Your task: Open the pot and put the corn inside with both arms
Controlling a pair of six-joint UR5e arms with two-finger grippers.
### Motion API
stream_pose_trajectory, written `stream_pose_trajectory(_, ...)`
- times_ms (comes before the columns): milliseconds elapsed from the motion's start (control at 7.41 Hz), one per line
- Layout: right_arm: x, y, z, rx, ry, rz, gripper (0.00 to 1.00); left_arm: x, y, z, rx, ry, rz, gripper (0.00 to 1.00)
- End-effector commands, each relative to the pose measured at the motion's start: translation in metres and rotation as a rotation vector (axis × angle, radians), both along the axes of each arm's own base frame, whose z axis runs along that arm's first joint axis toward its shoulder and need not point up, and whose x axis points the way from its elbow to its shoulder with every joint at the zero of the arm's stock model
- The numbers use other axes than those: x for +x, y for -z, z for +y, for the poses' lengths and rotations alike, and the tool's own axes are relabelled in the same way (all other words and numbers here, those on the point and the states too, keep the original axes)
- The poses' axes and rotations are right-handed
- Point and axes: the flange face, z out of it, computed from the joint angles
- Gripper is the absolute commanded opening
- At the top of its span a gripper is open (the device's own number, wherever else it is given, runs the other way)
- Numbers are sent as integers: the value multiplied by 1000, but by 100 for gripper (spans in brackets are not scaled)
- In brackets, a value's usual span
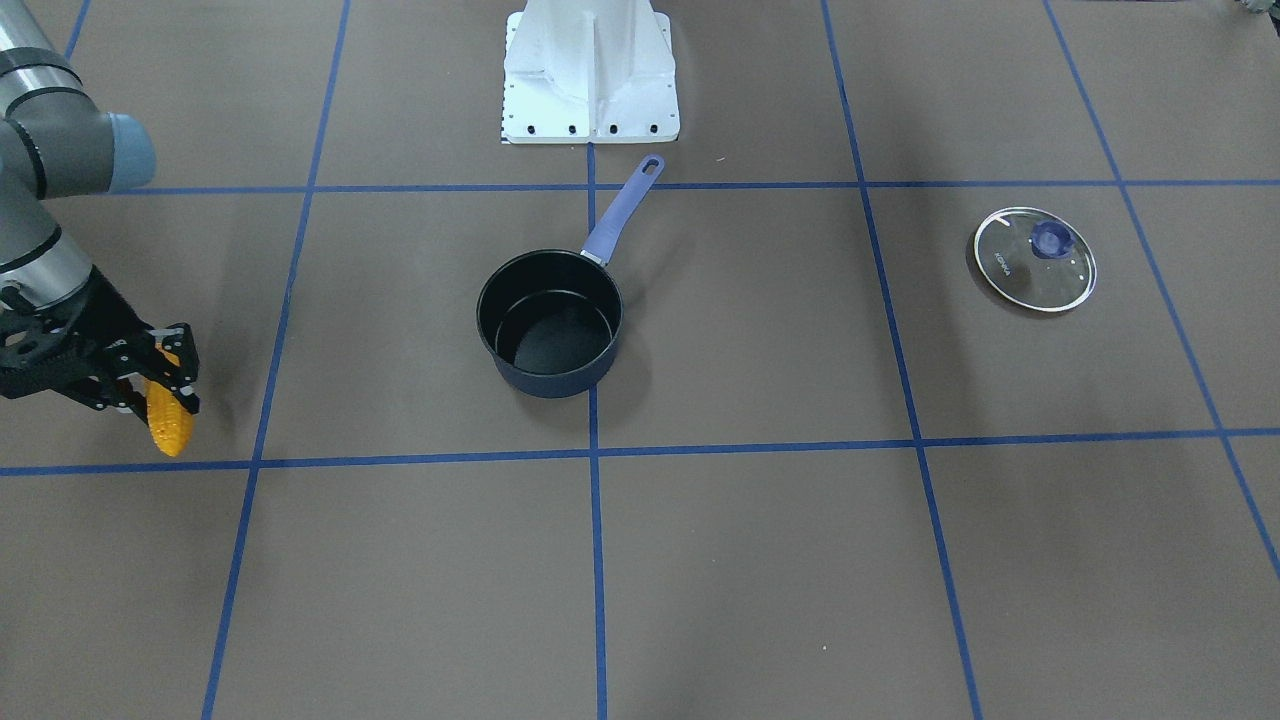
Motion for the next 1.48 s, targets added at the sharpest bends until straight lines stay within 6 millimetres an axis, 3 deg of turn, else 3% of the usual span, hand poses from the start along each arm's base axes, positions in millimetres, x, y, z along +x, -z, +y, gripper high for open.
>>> stream_pose_trajectory(0,-77,104,1,-34,-9,-138,0,0,-1,1,-3,0,0,99)
stream_pose_trajectory(405,-195,225,43,-78,-90,-183,0,1,-2,1,-5,0,0,99)
stream_pose_trajectory(540,-219,242,61,-89,-133,-190,0,0,-3,3,-8,1,0,99)
stream_pose_trajectory(675,-237,242,78,-88,-138,-187,0,0,-3,3,-8,1,0,99)
stream_pose_trajectory(810,-243,238,82,-90,-139,-169,38,1,-4,3,-10,0,0,99)
stream_pose_trajectory(945,-245,227,80,-96,-167,-121,99,1,-5,3,-11,0,0,99)
stream_pose_trajectory(1215,-243,230,82,-119,-188,-55,100,1,-5,3,-11,0,0,99)
stream_pose_trajectory(1350,-233,242,68,-152,-177,-18,100,0,-6,3,-13,0,0,99)
